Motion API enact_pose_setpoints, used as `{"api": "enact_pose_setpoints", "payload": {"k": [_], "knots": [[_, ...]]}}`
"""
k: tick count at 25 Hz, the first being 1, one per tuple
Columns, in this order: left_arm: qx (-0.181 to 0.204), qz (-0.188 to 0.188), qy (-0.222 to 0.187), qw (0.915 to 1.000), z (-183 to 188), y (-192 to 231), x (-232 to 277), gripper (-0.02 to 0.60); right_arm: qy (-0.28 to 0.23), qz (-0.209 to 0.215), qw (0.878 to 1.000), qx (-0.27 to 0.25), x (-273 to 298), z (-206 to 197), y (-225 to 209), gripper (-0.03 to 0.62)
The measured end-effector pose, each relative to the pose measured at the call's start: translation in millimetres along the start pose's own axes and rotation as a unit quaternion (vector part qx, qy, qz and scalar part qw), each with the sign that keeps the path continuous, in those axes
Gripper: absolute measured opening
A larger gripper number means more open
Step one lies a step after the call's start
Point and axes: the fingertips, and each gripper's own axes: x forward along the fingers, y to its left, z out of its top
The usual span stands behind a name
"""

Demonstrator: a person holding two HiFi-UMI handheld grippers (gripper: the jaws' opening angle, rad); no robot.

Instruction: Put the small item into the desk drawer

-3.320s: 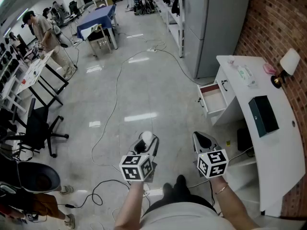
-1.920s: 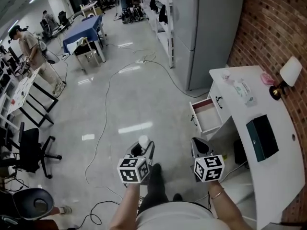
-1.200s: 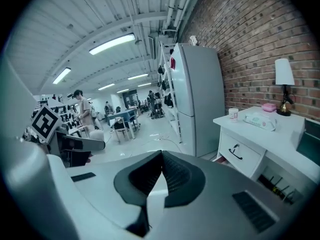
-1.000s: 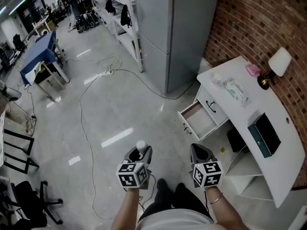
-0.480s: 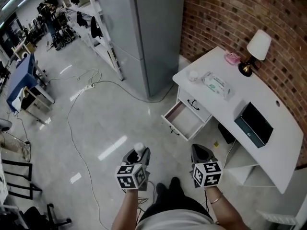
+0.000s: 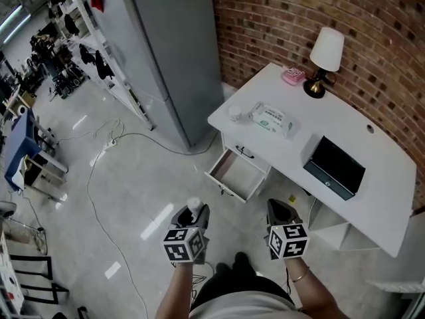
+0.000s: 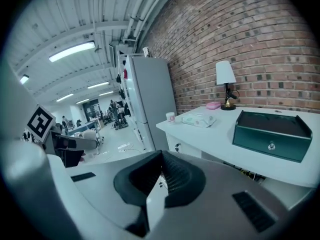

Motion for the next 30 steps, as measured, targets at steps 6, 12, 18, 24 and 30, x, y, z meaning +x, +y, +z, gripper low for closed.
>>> {"api": "enact_pose_setpoints", "payload": {"k": [6,12,18,24,30], "knots": [[0.029,-0.028,0.021,0.9990,7.0,-33.6,33.6,0.195,-0.004,-0.023,0.999,0.022,-2.1,0.7,-33.8,0.008],[0.068,-0.065,0.057,0.9939,8.4,-50.9,73.7,0.195,-0.006,-0.056,0.997,0.051,2.8,-4.8,-52.7,0.008],[0.103,-0.109,0.095,0.9840,3.3,-42.1,121.6,0.195,-0.001,-0.099,0.992,0.074,23.8,-23.8,-46.5,0.008],[0.147,-0.166,0.141,0.9648,-10.0,-23.7,176.4,0.195,0.004,-0.160,0.982,0.097,53.1,-47.0,-34.1,0.008],[0.173,-0.203,0.176,0.9475,-38.4,-8.7,228.9,0.195,0.012,-0.199,0.973,0.113,86.1,-82.7,-26.0,0.008]]}}
